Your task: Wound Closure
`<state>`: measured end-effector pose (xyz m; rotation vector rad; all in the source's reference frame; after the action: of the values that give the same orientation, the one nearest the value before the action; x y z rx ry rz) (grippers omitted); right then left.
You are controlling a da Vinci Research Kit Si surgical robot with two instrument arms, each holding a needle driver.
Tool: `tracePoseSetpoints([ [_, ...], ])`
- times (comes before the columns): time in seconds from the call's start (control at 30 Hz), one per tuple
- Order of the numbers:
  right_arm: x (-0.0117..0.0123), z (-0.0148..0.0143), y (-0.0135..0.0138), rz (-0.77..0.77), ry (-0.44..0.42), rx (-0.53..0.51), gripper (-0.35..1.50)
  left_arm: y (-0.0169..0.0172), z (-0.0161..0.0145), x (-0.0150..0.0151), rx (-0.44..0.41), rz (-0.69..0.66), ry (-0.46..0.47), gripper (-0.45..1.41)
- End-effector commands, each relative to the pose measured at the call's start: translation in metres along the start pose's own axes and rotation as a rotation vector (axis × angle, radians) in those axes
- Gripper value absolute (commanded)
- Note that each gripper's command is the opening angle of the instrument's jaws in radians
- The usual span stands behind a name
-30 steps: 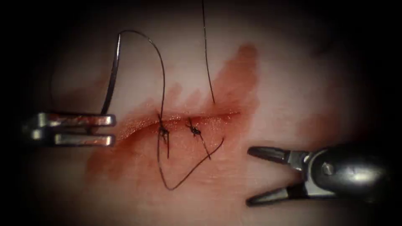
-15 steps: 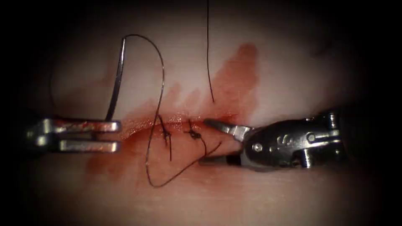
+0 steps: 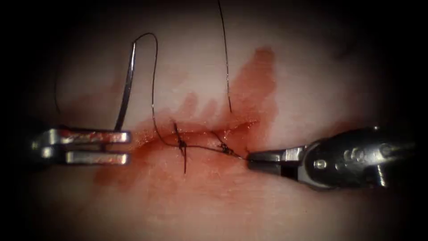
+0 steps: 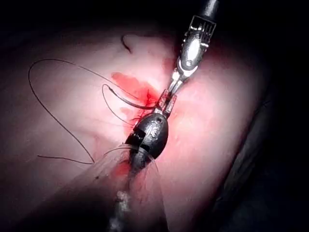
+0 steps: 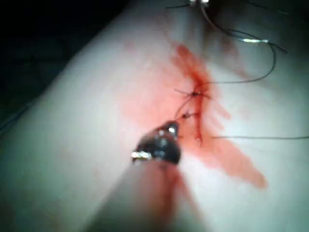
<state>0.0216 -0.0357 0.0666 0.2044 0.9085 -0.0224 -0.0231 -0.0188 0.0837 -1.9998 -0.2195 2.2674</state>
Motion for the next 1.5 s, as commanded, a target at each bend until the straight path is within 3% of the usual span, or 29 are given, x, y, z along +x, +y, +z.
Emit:
tracePoseSetpoints([
  [0.03, 0.0004, 0.0006, -0.0009, -0.003, 0.005, 0.007, -0.35, 0.0002, 0.0006, -0.0006, -0.001, -0.001, 0.000, -0.45],
  [0.13, 0.0013, 0.0011, -0.0013, -0.014, 0.014, 0.010, -0.35, 0.0004, 0.0010, -0.0006, -0.006, 0.001, 0.003, -0.45],
  [0.17, 0.0014, 0.0015, -0.0012, -0.012, 0.024, 0.003, -0.27, 0.0004, 0.0010, -0.0006, -0.006, 0.001, 0.003, -0.45],
  [0.27, 0.0015, 0.0021, -0.0006, -0.005, 0.051, -0.057, 1.09, 0.0005, 0.0011, -0.0006, -0.008, 0.000, 0.004, -0.45],
  [0.3, 0.0012, 0.0024, -0.0002, 0.001, 0.060, -0.106, 1.33, 0.0005, 0.0011, -0.0005, -0.008, 0.000, 0.004, -0.45],
  [0.47, -0.0001, 0.0025, 0.0003, 0.010, 0.049, -0.130, 1.45, 0.0005, 0.0010, -0.0003, -0.009, -0.002, 0.005, -0.45],
  [0.67, -0.0006, 0.0036, 0.0005, 0.009, 0.043, -0.142, 1.36, 0.0006, 0.0011, -0.0001, -0.011, -0.003, 0.006, -0.45],
  [0.87, -0.0010, 0.0058, 0.0019, 0.015, 0.033, -0.167, 0.96, 0.0007, 0.0011, 0.0000, -0.011, -0.003, 0.006, -0.45],
  [0.93, -0.0011, 0.0060, 0.0021, 0.010, 0.032, -0.166, 0.91, 0.0007, 0.0011, 0.0000, -0.011, -0.003, 0.006, -0.45],
  [0.97, -0.0012, 0.0061, 0.0022, 0.003, 0.034, -0.159, 0.78, 0.0007, 0.0011, 0.0000, -0.012, -0.003, 0.006, -0.45],
  [1.07, -0.0013, 0.0061, 0.0022, -0.004, 0.035, -0.157, 0.69, 0.0007, 0.0011, 0.0000, -0.012, -0.003, 0.006, -0.45],
  [1.1, -0.0013, 0.0060, 0.0023, -0.009, 0.034, -0.157, 0.46, 0.0007, 0.0011, 0.0000, -0.012, -0.003, 0.006, -0.45],
  [1.13, -0.0013, 0.0060, 0.0023, -0.009, 0.034, -0.157, 0.46, 0.0007, 0.0011, 0.0000, -0.012, -0.003, 0.006, -0.45],
  [1.17, -0.0013, 0.0059, 0.0024, -0.014, 0.033, -0.158, 0.31, 0.0007, 0.0011, 0.0000, -0.012, -0.003, 0.006, -0.45],
  [1.2, -0.0014, 0.0059, 0.0026, -0.025, 0.033, -0.153, -0.16, 0.0007, 0.0011, 0.0000, -0.012, -0.003, 0.006, -0.45],
  [1.23, -0.0014, 0.0059, 0.0026, -0.025, 0.033, -0.153, -0.16, 0.0007, 0.0011, 0.0000, -0.012, -0.003, 0.006, -0.45],
  [1.27, -0.0015, 0.0059, 0.0027, -0.032, 0.042, -0.138, -0.35, 0.0007, 0.0011, 0.0000, -0.011, -0.003, 0.006, -0.45],
  [1.5, -0.0019, 0.0051, 0.0023, -0.062, 0.032, -0.107, -0.35, 0.0007, 0.0011, 0.0000, -0.012, -0.003, 0.006, -0.45],
])
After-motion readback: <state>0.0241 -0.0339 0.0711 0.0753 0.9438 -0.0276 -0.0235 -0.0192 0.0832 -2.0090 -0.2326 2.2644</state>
